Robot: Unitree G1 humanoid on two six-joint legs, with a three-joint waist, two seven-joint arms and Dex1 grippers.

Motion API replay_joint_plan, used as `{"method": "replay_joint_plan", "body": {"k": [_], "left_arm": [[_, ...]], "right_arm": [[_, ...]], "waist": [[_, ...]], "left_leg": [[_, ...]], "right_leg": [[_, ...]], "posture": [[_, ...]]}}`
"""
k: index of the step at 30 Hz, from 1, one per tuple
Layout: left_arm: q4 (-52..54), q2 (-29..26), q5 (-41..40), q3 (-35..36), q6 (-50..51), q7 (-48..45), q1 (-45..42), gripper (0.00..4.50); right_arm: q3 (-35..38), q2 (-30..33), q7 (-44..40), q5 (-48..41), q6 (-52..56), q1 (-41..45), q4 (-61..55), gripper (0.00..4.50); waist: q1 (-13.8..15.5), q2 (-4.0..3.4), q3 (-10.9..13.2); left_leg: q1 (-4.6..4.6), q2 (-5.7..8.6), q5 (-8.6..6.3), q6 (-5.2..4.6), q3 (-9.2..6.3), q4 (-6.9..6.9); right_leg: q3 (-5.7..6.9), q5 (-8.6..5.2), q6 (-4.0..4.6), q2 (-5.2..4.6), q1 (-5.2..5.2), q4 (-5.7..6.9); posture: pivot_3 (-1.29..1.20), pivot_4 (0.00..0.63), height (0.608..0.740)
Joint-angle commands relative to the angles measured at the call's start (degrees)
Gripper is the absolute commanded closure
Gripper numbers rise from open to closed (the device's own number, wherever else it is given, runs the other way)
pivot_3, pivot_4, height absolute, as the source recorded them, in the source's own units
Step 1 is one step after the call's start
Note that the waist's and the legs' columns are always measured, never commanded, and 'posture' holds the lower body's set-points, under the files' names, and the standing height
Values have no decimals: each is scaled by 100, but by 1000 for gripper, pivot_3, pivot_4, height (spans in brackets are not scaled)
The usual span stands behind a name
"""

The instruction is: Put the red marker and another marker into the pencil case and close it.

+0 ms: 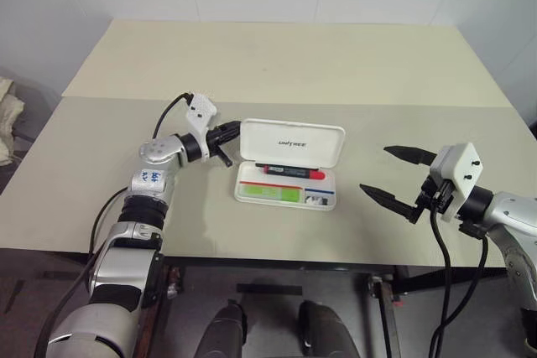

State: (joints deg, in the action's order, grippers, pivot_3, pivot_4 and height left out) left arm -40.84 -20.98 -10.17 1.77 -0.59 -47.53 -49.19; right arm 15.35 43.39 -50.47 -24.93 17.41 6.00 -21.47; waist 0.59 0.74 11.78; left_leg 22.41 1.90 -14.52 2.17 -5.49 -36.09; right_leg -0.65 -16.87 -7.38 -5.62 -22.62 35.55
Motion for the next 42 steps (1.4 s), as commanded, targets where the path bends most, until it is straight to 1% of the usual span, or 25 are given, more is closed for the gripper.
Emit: {"method": "replay_joint_plan", "body": {"k": [1,5,7,10,13,16,18,23,30,34,36,38,39,40,42], "left_arm": [[223,-22,-173,23,-408,-509,-28,4466],[454,-136,-171,-165,-1066,-1346,175,4466],[405,-193,-83,-262,-1230,-1603,183,4466],[284,-336,223,-604,-1783,-2034,225,4466],[199,-365,398,-833,-2057,-2237,223,4466],[133,-353,746,-1173,-2359,-2306,189,4466],[129,-240,1010,-1399,-2393,-2147,131,4466],[192,4,1247,-1628,-2140,-1868,59,4466],[501,55,1388,-1823,-1720,-1684,230,4466],[715,27,1232,-1693,-1358,-1651,328,4466],[889,56,776,-1312,-914,-1601,354,4466],[1088,43,220,-959,-848,-1804,399,4466],[1222,35,-110,-816,-811,-2055,458,4466],[1289,-19,-392,-576,-808,-2149,508,4466],[1260,-312,-643,-137,-845,-2124,651,4466]], "right_arm": [[17,-41,74,-142,0,-7,-301,0],[30,-66,137,-173,66,-48,-415,0],[40,-66,179,-205,122,-58,-487,0],[75,-94,230,-302,217,-79,-610,0],[101,-92,280,-341,288,-101,-695,0],[154,-85,358,-382,347,-145,-801,0],[191,-95,441,-405,386,-186,-902,0],[210,-159,690,-451,471,-286,-1113,0],[270,-321,1095,-494,586,-595,-1555,0],[270,-380,1180,-512,593,-670,-1635,0],[215,-430,1198,-518,561,-694,-1634,0],[154,-464,1176,-510,514,-704,-1586,0],[143,-476,1153,-502,490,-711,-1554,0],[128,-484,1112,-504,469,-705,-1503,0],[61,-503,1013,-510,412,-672,-1405,0]], "waist": [[22,0,0],[57,0,0],[71,0,0],[69,0,0],[69,0,0],[70,0,0],[77,0,0],[78,0,0],[71,0,-1],[66,0,-1],[59,0,-1],[36,0,-1],[26,0,-1],[22,0,-1],[-6,0,-1]], "left_leg": [[0,0,0,0,0,0],[0,0,0,0,-1,2],[1,0,0,0,-1,2],[0,-1,0,0,-1,1],[0,0,0,0,0,1],[0,-1,-1,-1,-1,1],[0,-1,-1,-2,-1,2],[0,1,-2,-6,-2,-4],[-4,-1,-1,-6,-4,-4],[-6,0,0,-6,-3,-7],[-9,-1,0,-7,-3,-6],[-9,-4,0,-7,-4,-5],[-8,-5,0,-7,-5,-3],[-7,-5,0,-6,-5,-2],[-6,-5,0,-6,-6,-1]], "right_leg": [[0,0,0,0,0,1],[0,0,0,0,0,-1],[0,0,0,0,0,-3],[0,0,1,1,0,-2],[-1,0,1,0,1,-2],[-1,0,1,0,1,-2],[0,0,1,1,1,-3],[0,0,0,0,5,-1],[0,0,0,3,6,5],[-1,1,0,2,11,5],[-2,1,0,3,12,6],[-1,1,0,5,10,7],[-1,0,1,5,9,8],[0,0,2,5,7,7],[0,0,2,4,6,5]], "posture": [[0,150,740],[0,150,740],[0,150,740],[0,150,740],[0,150,740],[0,150,740],[0,150,740],[0,150,740],[0,150,740],[0,150,740],[0,150,740],[0,150,740],[0,150,740],[0,150,740],[0,150,740]]}}
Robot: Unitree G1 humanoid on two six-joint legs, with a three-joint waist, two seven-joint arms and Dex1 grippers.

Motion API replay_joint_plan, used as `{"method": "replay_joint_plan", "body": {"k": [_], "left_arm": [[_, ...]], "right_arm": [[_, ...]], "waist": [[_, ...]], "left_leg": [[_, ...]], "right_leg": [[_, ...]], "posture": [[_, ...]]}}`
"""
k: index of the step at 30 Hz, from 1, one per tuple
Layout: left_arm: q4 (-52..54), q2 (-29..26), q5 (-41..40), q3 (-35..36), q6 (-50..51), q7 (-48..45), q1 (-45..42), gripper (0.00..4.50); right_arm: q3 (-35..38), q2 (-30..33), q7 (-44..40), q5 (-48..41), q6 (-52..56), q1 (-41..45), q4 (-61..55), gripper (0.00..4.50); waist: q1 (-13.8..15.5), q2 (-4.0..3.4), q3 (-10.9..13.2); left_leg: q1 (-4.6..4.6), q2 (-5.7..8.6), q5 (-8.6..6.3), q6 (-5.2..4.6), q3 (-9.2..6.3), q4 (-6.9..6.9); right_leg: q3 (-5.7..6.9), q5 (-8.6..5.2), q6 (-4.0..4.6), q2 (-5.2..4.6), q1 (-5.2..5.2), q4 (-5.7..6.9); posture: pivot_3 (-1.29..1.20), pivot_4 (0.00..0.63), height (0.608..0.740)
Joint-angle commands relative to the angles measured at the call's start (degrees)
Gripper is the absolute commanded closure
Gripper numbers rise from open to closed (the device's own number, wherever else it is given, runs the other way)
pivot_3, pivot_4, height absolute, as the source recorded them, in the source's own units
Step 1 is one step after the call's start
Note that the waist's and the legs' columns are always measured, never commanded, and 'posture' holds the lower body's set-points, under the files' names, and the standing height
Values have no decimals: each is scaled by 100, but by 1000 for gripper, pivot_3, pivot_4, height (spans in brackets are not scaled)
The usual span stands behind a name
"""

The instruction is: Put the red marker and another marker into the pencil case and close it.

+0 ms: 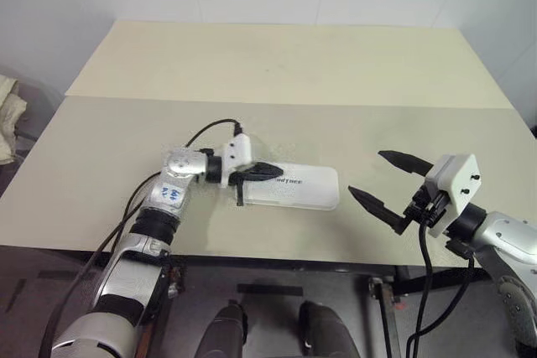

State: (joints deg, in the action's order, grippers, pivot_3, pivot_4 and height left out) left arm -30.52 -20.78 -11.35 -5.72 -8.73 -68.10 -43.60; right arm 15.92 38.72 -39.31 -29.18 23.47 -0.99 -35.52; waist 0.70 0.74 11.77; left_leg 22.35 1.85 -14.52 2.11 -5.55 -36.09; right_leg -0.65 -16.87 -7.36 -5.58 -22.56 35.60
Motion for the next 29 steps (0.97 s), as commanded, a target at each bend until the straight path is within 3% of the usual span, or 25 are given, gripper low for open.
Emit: {"method": "replay_joint_plan", "body": {"k": [1,9,14,15,29], "left_arm": [[243,-466,-594,768,12,-14,171,4466],[1343,-1120,-932,1303,549,179,1194,1931],[2105,-1243,-1094,1385,973,388,1747,206],[2254,-1270,-1132,1386,1043,388,1871,39],[3081,-1661,-1435,1482,1802,528,2388,39]], "right_arm": [[-16,-42,-136,-89,-210,49,45,0],[13,84,-536,-21,-483,164,542,0],[-90,159,-819,122,-734,263,841,0],[-105,163,-857,129,-765,292,898,0],[-159,357,-1459,431,-1537,1012,2350,0]], "waist": [[-44,0,0],[-61,1,0],[-63,0,0],[-67,0,0],[-77,-1,0]], "left_leg": [[0,-1,0,0,0,1],[-3,2,0,0,-3,3],[-3,-3,-1,0,-4,7],[-3,-3,-1,1,-5,6],[-6,-5,-2,3,2,14]], "right_leg": [[0,0,0,0,-1,-1],[0,-1,1,-6,5,-4],[1,-3,5,-4,2,-5],[2,-2,6,-5,2,-4],[-1,-5,14,-6,-1,-7]], "posture": [[0,150,740],[0,150,740],[0,150,740],[0,150,740],[0,150,740]]}}
